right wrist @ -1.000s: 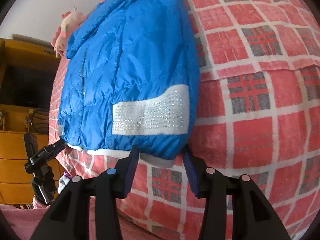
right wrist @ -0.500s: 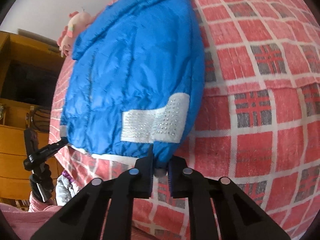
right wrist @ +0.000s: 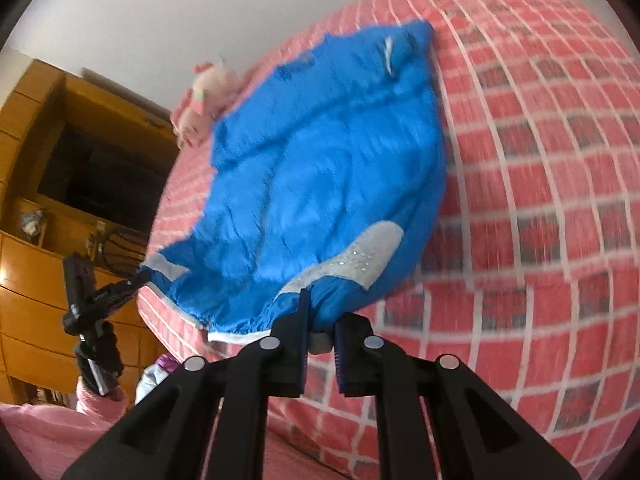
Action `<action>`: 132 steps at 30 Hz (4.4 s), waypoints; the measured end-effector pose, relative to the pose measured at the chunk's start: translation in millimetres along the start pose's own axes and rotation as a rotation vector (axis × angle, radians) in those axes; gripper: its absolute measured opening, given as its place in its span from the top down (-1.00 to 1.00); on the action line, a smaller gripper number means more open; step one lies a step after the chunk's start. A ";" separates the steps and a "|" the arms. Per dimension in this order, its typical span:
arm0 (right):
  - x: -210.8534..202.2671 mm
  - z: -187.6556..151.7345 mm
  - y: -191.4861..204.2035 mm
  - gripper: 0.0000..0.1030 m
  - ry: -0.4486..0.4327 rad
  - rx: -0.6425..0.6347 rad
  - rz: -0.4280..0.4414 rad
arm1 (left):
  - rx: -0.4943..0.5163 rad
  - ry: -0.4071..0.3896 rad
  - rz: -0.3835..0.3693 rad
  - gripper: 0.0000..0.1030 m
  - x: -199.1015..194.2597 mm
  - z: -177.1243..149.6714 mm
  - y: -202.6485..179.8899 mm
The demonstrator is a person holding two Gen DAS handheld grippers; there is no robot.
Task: Fold large clothes
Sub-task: 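Lift the hem with both tools and fold it up toward the collar, then lay the folded hem flat on the jacket back and open both tools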
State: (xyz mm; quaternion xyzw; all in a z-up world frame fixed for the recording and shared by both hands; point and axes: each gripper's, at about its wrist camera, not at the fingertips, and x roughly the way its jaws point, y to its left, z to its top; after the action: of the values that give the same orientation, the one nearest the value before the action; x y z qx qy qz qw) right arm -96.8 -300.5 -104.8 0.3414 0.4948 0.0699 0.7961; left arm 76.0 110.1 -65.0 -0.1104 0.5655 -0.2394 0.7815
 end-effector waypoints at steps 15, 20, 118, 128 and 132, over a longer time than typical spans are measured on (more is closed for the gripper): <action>39.7 161.5 -9.7 0.81 -0.003 0.022 -0.028 | -0.007 -0.044 -0.022 0.88 71.4 149.7 -1.0; 69.2 206.5 -26.2 0.81 0.022 0.066 -0.050 | 0.014 -0.034 0.017 0.87 109.8 192.7 -3.5; 168.8 371.1 -59.0 0.38 -0.151 -0.045 -0.467 | 0.160 -0.100 0.345 0.65 248.2 345.8 -4.5; 187.6 296.2 24.2 0.35 -0.274 -0.229 -0.513 | 0.280 -0.251 0.356 0.60 214.7 283.1 -88.2; 221.4 280.3 22.9 0.34 -0.284 -0.221 -0.542 | 0.277 -0.202 0.359 0.58 249.3 267.8 -93.2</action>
State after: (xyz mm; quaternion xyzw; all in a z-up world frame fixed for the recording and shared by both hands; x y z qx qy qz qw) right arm 253.5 -316.7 -177.0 0.1149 0.4411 -0.1398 0.8790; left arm 364.9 -120.8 -140.9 0.0763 0.4567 -0.1597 0.8718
